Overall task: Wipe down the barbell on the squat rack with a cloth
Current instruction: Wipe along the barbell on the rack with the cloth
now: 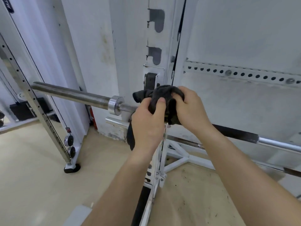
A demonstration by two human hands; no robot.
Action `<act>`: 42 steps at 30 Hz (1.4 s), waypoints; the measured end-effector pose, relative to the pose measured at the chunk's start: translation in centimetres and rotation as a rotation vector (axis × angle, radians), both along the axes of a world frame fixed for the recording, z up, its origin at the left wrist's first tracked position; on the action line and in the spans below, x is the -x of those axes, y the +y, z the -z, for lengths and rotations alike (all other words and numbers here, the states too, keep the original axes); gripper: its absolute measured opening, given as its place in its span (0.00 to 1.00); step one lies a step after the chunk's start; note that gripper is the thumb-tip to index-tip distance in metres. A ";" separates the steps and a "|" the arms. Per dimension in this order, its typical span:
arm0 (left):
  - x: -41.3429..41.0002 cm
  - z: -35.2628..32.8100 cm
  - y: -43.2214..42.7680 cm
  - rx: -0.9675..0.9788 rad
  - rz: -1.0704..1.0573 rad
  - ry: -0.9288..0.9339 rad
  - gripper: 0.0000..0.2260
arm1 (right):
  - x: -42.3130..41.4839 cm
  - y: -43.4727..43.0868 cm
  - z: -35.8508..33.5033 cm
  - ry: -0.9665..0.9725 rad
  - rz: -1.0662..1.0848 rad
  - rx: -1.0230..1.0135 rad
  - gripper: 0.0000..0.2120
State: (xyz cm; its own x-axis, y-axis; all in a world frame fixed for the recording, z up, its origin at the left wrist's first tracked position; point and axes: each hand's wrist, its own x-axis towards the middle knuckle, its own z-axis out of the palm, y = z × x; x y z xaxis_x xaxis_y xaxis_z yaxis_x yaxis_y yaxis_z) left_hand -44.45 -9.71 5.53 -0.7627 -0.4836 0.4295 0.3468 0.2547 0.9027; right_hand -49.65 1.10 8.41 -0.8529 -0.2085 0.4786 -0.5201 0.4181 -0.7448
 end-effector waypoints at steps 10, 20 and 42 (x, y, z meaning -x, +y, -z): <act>-1.9 -2.0 23.2 0.480 0.560 -0.197 0.10 | -6.2 27.8 1.4 -0.141 0.259 0.298 0.12; -8.3 -4.5 51.4 0.324 0.566 -0.027 0.16 | -19.4 56.2 2.5 -0.138 0.500 0.414 0.09; -11.1 -3.6 97.9 0.092 1.013 0.069 0.05 | -37.1 97.9 8.4 -0.451 0.995 0.602 0.19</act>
